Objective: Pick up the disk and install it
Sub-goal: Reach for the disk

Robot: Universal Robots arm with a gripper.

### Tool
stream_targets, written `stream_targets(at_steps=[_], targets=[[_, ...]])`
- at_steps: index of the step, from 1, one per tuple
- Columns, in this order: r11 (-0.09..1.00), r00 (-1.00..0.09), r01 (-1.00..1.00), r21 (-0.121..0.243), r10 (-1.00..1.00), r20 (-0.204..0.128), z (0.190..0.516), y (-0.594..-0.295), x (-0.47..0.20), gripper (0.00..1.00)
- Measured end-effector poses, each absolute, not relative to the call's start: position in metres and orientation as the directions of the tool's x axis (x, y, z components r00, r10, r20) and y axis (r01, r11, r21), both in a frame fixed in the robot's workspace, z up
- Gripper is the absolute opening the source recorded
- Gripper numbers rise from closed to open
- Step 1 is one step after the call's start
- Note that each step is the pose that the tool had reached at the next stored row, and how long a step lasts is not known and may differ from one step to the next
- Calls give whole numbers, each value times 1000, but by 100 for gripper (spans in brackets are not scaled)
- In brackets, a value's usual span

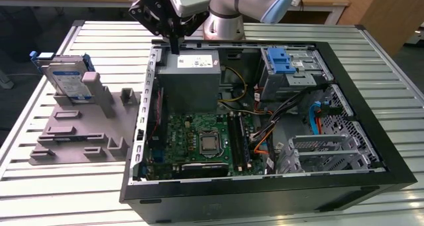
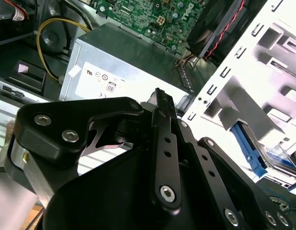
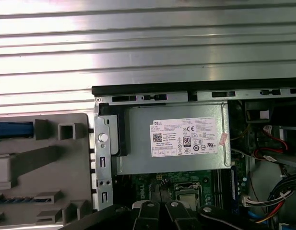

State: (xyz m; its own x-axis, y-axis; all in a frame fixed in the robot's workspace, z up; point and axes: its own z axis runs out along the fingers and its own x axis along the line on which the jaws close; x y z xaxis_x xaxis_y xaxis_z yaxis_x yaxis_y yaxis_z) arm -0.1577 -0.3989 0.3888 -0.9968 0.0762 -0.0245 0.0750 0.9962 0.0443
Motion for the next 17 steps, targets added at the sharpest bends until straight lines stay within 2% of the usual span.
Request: stream_targets(at_steps=[17], targets=[[996,-997,75,44,76,-24,387,-399,-162,11]])
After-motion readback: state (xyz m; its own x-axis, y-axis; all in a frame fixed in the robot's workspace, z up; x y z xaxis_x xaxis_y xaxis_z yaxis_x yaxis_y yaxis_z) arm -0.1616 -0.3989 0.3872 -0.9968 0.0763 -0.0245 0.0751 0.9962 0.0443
